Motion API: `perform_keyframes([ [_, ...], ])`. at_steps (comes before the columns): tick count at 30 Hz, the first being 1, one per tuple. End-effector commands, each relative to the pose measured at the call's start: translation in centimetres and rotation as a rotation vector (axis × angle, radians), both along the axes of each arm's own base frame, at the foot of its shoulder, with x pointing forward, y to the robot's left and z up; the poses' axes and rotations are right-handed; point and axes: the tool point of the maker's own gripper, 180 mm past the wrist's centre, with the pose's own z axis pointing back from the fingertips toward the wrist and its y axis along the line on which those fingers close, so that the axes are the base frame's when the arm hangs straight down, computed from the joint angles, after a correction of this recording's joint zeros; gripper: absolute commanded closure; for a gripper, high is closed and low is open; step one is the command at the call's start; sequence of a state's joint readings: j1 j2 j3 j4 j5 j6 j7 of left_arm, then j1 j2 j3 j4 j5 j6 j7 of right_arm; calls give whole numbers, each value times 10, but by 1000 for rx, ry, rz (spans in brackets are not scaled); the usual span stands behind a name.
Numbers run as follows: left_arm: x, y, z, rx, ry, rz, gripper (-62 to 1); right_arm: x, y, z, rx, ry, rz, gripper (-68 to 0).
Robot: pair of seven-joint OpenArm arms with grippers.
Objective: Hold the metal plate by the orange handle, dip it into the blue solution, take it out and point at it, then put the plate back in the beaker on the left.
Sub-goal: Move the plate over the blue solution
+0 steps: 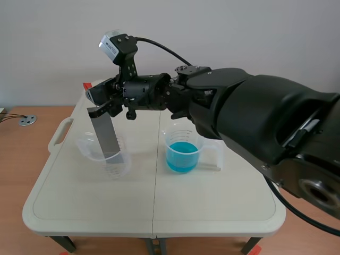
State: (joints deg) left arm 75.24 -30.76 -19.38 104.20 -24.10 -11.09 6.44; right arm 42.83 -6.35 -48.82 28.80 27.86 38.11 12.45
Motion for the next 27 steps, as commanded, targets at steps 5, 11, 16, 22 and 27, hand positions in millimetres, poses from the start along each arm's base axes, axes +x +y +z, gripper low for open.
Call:
perform_keyframes([
  [5, 2, -5, 3, -18, -11, 4, -19, -3, 9, 24, 77, -19, 38, -15],
  [11, 2, -5, 3, -19, -11, 4, -19, -17, 12, 10, 73, -3, 56, -15],
  [16, 2, -5, 3, -19, -11, 3, -19, -28, 14, 5, 89, 0, 66, -15],
  [22, 2, -5, 3, -18, -11, 3, -19, -34, 13, 11, 94, -36, 79, -15],
  [27, 2, -5, 3, -18, -11, 3, -19, -32, 9, 23, 109, -81, 77, -15],
])
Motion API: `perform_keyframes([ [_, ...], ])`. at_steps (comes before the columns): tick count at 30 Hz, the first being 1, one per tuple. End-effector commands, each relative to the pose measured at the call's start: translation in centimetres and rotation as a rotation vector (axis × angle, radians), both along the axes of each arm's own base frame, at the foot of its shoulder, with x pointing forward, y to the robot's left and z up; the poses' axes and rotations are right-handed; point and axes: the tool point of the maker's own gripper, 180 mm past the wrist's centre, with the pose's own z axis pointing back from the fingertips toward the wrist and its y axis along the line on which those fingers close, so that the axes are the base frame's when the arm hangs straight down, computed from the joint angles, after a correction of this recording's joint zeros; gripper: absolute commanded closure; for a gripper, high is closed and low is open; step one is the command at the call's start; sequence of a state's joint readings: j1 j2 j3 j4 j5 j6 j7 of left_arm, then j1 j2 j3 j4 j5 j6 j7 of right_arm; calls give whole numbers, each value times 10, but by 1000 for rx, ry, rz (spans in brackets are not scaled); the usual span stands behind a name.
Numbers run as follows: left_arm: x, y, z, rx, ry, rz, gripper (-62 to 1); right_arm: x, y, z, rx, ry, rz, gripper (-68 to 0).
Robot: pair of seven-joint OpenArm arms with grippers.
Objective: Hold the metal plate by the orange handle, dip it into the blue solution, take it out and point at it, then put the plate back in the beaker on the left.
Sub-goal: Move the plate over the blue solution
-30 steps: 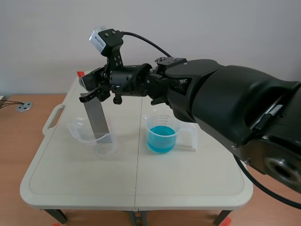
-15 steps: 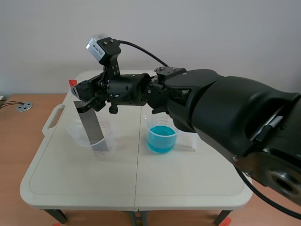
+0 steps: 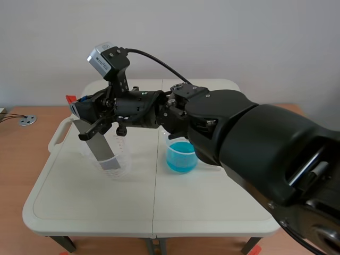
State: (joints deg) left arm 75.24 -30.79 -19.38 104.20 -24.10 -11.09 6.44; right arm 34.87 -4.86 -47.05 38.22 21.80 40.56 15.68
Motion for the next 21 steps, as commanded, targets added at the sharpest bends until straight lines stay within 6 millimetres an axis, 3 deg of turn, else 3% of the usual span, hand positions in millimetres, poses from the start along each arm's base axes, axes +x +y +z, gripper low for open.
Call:
perform_keyframes([
  [1, 2, -5, 3, -18, -11, 4, -19, 9, -1, 25, 46, -50, -7, -15],
  [13, 2, -5, 3, -20, -14, 4, -19, 20, -16, 62, 67, -152, -31, -15],
  [21, 1, -5, 2, -17, -7, 3, -19, 14, -20, 83, 70, -221, -18, -15],
])
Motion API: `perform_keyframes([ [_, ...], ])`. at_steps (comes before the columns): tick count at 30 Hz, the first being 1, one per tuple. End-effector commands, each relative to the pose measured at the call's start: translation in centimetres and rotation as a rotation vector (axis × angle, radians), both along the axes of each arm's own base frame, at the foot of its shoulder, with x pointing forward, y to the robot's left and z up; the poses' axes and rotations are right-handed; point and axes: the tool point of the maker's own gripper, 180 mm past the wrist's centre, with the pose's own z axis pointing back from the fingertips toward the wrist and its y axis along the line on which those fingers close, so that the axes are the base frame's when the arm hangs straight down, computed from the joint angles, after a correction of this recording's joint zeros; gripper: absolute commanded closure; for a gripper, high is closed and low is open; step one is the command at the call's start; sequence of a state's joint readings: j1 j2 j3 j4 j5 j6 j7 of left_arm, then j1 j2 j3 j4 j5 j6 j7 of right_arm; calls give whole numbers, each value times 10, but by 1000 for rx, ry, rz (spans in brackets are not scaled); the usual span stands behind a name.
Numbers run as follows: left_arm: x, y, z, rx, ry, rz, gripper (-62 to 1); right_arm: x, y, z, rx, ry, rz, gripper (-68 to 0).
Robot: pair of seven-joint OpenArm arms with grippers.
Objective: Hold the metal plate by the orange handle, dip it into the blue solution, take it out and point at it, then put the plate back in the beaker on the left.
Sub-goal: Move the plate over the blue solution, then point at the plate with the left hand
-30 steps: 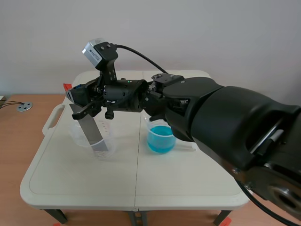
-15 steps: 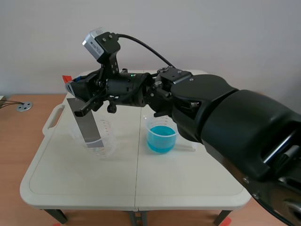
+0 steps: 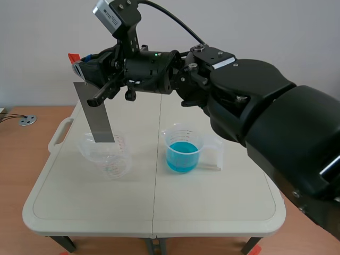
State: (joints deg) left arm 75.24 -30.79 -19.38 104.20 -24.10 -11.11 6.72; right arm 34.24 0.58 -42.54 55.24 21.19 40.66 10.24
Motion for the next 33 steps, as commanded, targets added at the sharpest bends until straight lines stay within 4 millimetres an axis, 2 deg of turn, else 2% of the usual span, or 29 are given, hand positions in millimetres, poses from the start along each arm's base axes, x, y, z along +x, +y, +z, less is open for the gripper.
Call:
perform_keyframes([
  [1, 1, -5, 3, -17, -9, 4, -19, 2, -1, 20, 48, -28, -4, -15],
  [19, -1, -4, 1, -10, 9, 1, -19, -8, -23, 73, 18, -182, -44, -15],
  [28, 1, -4, 1, -7, 9, -18, -19, 1, -56, 92, 28, -173, -101, -15],
  [33, 11, -3, 2, 7, -3, -64, -19, 2, -80, 94, 23, -178, -146, -15],
])
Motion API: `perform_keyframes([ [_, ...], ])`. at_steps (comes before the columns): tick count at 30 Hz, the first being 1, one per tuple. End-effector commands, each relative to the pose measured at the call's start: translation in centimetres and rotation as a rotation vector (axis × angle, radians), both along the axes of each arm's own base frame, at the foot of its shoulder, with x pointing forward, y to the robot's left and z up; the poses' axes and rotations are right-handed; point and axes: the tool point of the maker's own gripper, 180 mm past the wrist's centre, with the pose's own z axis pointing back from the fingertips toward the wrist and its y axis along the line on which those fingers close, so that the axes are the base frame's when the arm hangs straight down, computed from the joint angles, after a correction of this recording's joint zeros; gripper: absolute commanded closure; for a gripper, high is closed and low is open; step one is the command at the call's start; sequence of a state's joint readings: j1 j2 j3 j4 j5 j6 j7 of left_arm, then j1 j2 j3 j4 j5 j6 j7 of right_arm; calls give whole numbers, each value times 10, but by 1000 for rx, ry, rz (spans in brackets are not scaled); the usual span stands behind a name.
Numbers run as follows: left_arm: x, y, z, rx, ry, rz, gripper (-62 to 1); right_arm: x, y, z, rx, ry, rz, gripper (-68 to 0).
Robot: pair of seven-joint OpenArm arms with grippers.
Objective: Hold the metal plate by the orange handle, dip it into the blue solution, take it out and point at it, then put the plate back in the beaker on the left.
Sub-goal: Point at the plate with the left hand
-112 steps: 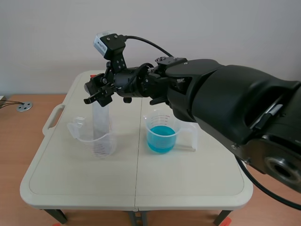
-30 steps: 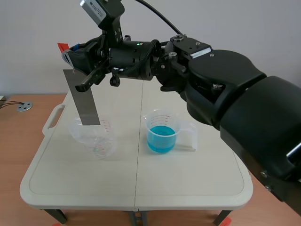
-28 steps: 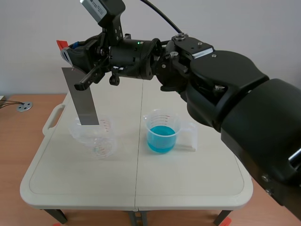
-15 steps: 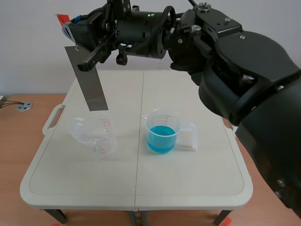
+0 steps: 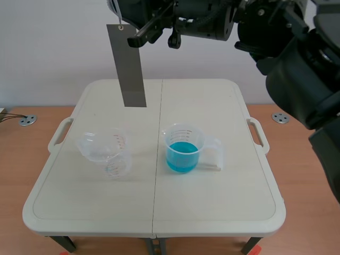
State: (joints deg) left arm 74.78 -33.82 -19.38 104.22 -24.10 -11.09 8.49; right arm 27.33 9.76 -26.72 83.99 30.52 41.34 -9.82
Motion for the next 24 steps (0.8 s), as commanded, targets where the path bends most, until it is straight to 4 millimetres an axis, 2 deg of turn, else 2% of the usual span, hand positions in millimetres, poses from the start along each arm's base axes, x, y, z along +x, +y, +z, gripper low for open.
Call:
perform_keyframes([
  [1, 10, -5, 3, -10, -22, -22, -19, -4, -5, 11, 20, -25, 9, -15],
  [11, 45, -3, 10, 23, -89, -101, -19, -5, -49, 2, 18, -1, -88, -15],
  [17, 77, -3, 22, 26, -175, -123, -19, -7, -69, -1, 20, 13, -125, -15],
  [24, 123, -4, 46, 31, -320, -123, -19, -13, -88, -4, 23, 28, -147, -15],
])
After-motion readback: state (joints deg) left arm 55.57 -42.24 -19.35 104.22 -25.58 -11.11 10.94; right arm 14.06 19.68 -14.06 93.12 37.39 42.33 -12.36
